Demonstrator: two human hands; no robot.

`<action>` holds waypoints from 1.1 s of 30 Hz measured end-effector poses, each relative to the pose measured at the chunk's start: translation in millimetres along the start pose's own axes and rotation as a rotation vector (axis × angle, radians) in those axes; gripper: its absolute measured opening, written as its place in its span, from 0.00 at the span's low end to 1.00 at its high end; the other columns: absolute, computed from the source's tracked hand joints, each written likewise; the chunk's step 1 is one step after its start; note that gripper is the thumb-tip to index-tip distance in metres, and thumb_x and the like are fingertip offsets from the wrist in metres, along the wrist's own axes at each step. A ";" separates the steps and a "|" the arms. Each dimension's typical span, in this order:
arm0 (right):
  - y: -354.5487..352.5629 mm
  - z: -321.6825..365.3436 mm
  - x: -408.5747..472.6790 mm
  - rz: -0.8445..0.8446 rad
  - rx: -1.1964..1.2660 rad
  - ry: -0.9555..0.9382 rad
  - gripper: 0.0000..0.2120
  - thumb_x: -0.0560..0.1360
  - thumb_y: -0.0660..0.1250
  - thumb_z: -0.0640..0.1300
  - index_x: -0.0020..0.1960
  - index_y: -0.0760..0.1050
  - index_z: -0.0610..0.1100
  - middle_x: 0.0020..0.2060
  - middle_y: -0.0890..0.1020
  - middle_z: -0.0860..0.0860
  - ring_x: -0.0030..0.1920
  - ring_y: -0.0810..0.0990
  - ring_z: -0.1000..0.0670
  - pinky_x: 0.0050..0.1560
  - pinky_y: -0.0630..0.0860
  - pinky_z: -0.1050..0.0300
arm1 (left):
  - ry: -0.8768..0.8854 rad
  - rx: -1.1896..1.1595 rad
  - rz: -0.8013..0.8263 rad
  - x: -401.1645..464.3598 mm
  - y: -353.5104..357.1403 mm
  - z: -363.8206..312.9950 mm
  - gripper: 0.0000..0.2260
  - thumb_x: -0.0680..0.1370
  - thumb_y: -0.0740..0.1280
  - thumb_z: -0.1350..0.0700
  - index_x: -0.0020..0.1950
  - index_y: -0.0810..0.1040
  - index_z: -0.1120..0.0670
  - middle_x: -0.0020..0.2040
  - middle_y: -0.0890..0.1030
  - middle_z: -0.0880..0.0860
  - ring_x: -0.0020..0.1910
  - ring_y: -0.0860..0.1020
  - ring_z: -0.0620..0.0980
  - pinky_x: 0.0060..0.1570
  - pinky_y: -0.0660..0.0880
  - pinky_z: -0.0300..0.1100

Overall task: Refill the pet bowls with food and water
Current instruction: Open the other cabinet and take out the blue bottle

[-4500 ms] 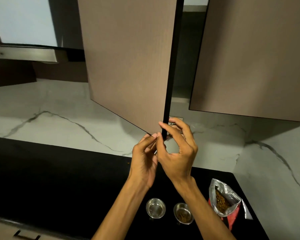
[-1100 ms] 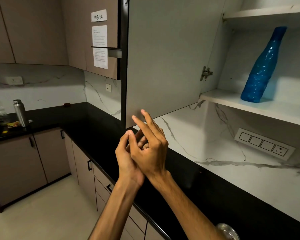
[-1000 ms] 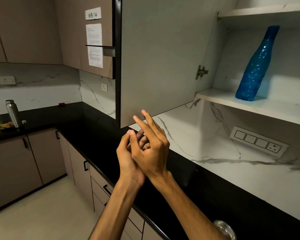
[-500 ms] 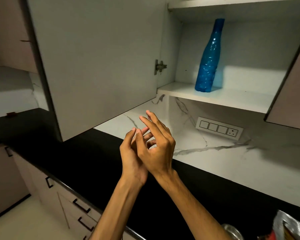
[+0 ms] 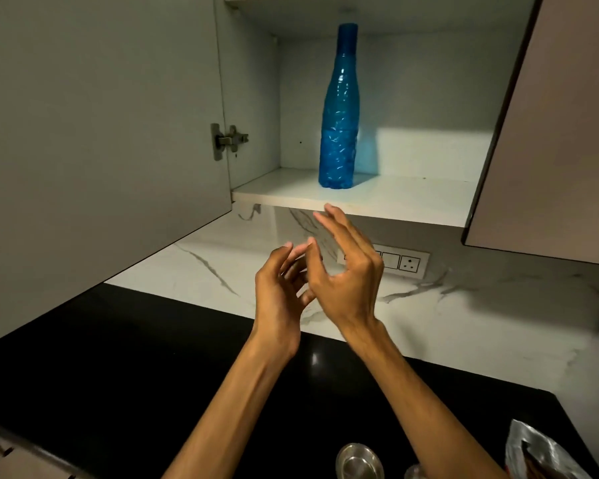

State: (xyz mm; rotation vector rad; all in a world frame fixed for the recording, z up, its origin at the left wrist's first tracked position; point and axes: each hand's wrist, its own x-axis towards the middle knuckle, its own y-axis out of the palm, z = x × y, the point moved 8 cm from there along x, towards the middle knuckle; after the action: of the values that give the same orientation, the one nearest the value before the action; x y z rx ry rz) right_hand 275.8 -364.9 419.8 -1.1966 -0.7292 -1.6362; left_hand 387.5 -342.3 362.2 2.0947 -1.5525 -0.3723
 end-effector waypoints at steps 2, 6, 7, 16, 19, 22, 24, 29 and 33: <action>-7.6 -22.5 15.4 -0.012 -0.015 0.017 0.20 0.78 0.70 0.46 0.68 0.80 0.40 0.68 0.81 0.45 0.69 0.79 0.50 0.68 0.78 0.48 | 0.024 0.056 0.031 17.7 17.2 1.7 0.16 0.82 0.62 0.47 0.58 0.83 0.56 0.50 0.85 0.53 0.48 0.83 0.47 0.49 0.78 0.46; -16.1 -63.7 45.3 -0.037 -0.040 0.052 0.20 0.79 0.70 0.47 0.69 0.80 0.41 0.68 0.82 0.46 0.69 0.79 0.50 0.67 0.79 0.47 | 0.100 0.173 0.042 56.6 47.1 -1.9 0.18 0.83 0.62 0.48 0.65 0.80 0.60 0.48 0.84 0.54 0.46 0.83 0.49 0.47 0.80 0.44; -17.3 -73.4 52.5 -0.047 -0.039 0.057 0.20 0.79 0.71 0.46 0.69 0.80 0.41 0.67 0.82 0.46 0.69 0.80 0.50 0.66 0.80 0.45 | 0.118 0.194 0.036 65.6 53.8 -3.3 0.17 0.84 0.63 0.49 0.64 0.80 0.60 0.48 0.85 0.54 0.46 0.83 0.50 0.46 0.81 0.43; -16.3 -127.3 116.5 -0.072 -0.044 0.129 0.21 0.77 0.73 0.46 0.69 0.80 0.42 0.65 0.84 0.48 0.64 0.82 0.50 0.62 0.81 0.46 | 0.447 0.432 -0.043 139.9 99.0 -38.7 0.08 0.83 0.67 0.57 0.60 0.81 0.56 0.54 0.84 0.53 0.47 0.83 0.50 0.41 0.82 0.41; -7.9 -139.5 138.5 -0.040 -0.029 0.202 0.24 0.77 0.74 0.49 0.71 0.78 0.44 0.65 0.84 0.49 0.62 0.83 0.50 0.61 0.82 0.45 | 0.595 0.611 -0.143 161.7 104.7 -56.1 0.12 0.78 0.71 0.59 0.62 0.80 0.54 0.53 0.83 0.49 0.52 0.82 0.48 0.49 0.83 0.43; 7.1 -149.3 159.6 0.035 -0.017 0.311 0.30 0.76 0.75 0.53 0.74 0.73 0.45 0.67 0.82 0.48 0.66 0.81 0.48 0.64 0.80 0.43 | 0.679 0.789 -0.194 179.6 112.5 -68.9 0.23 0.75 0.75 0.57 0.68 0.74 0.53 0.60 0.79 0.48 0.58 0.78 0.47 0.51 0.76 0.34; 18.8 -152.9 174.2 0.110 -0.049 0.371 0.36 0.75 0.75 0.56 0.78 0.68 0.47 0.71 0.78 0.48 0.69 0.78 0.47 0.68 0.77 0.42 | 0.658 0.867 -0.206 196.3 114.9 -72.4 0.33 0.73 0.77 0.53 0.75 0.68 0.54 0.68 0.74 0.51 0.63 0.75 0.48 0.54 0.72 0.33; 44.8 -151.4 202.4 0.283 -0.100 0.449 0.47 0.74 0.75 0.60 0.83 0.56 0.47 0.74 0.75 0.46 0.72 0.75 0.44 0.70 0.71 0.49 | 0.523 0.927 -0.111 226.2 121.6 -71.6 0.56 0.59 0.74 0.37 0.82 0.57 0.55 0.78 0.66 0.57 0.74 0.68 0.53 0.73 0.71 0.50; 60.5 -151.2 219.4 0.294 -0.146 0.446 0.50 0.71 0.77 0.61 0.82 0.54 0.44 0.68 0.78 0.45 0.65 0.80 0.42 0.61 0.75 0.50 | 0.443 0.937 -0.034 244.8 125.6 -64.1 0.55 0.60 0.77 0.37 0.81 0.59 0.56 0.76 0.68 0.56 0.72 0.71 0.54 0.66 0.72 0.44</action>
State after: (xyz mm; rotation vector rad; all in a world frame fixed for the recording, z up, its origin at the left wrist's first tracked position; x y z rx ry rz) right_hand 259.7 -593.0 569.4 -0.9349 -0.1476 -1.6431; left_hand 393.9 -587.4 502.6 2.5871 -1.5508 0.9339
